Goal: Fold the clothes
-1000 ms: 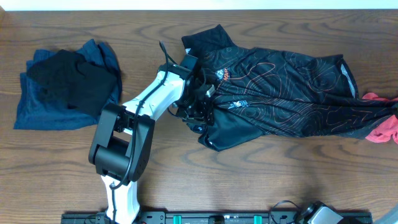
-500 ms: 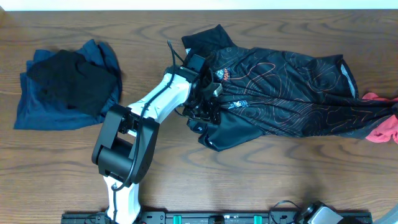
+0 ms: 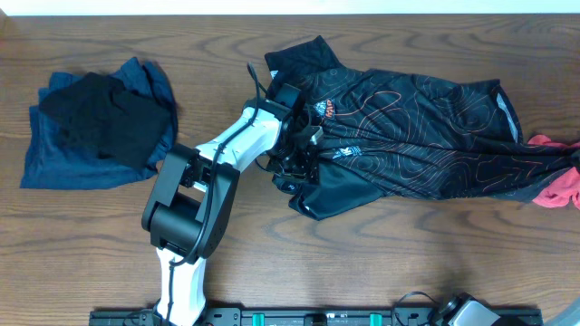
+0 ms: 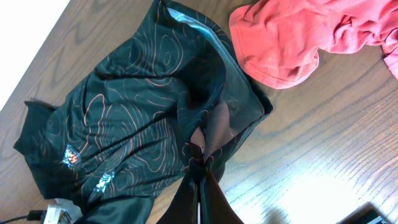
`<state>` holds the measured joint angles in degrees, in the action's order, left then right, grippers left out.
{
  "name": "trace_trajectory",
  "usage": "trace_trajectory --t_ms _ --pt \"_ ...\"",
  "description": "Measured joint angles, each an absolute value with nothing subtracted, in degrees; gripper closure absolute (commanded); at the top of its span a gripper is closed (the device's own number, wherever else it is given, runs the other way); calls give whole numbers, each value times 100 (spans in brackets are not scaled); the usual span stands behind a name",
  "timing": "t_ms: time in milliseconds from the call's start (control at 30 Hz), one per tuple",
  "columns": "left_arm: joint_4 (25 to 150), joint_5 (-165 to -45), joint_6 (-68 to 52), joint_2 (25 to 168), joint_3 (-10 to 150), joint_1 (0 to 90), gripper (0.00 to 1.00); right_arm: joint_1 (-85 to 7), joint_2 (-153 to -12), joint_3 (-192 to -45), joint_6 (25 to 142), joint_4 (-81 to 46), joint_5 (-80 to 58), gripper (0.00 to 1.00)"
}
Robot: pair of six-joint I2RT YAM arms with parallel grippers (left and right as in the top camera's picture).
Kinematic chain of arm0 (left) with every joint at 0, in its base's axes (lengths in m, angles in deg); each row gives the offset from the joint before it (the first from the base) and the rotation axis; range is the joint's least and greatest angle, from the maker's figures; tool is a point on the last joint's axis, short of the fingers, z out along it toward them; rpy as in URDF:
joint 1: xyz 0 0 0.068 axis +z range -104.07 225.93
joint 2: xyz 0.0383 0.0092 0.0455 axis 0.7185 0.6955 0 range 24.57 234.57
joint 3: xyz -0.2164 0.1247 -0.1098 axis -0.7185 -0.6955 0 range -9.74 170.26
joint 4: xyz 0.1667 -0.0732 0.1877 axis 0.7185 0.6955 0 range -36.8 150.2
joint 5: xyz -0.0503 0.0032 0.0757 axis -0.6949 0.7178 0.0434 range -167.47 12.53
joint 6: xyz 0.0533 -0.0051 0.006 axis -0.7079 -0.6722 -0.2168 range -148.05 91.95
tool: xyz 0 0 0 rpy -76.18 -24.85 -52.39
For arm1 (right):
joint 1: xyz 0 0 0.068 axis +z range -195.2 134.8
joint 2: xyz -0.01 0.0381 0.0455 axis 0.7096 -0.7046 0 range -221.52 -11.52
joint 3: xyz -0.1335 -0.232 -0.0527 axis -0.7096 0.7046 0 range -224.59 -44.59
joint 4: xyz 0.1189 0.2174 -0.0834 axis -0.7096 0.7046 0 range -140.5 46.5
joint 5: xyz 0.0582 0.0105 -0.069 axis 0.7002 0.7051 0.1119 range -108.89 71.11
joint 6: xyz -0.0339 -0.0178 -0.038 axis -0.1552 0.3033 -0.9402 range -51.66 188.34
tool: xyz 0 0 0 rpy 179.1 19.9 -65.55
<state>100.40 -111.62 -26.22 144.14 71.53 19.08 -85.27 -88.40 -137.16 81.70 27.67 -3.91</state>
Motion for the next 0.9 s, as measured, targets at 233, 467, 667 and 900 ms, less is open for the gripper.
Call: trace_trajectory --t_ms 233,467,667,900 --pt "10073 -11158 -2637 14414 7153 1908 94 -8527 -8840 -13716 8168 2769 -391 99" --pt "10239 -11155 -2640 14176 7147 1932 94 -8527 -8840 -13716 8168 2769 -391 99" --pt "10379 -11155 -2640 12971 7136 2166 94 -8527 -8840 -13716 8168 2769 -391 99" --pt "10420 -11158 -2640 11356 7136 2448 94 -8527 -8840 -13716 8166 2826 -391 99"
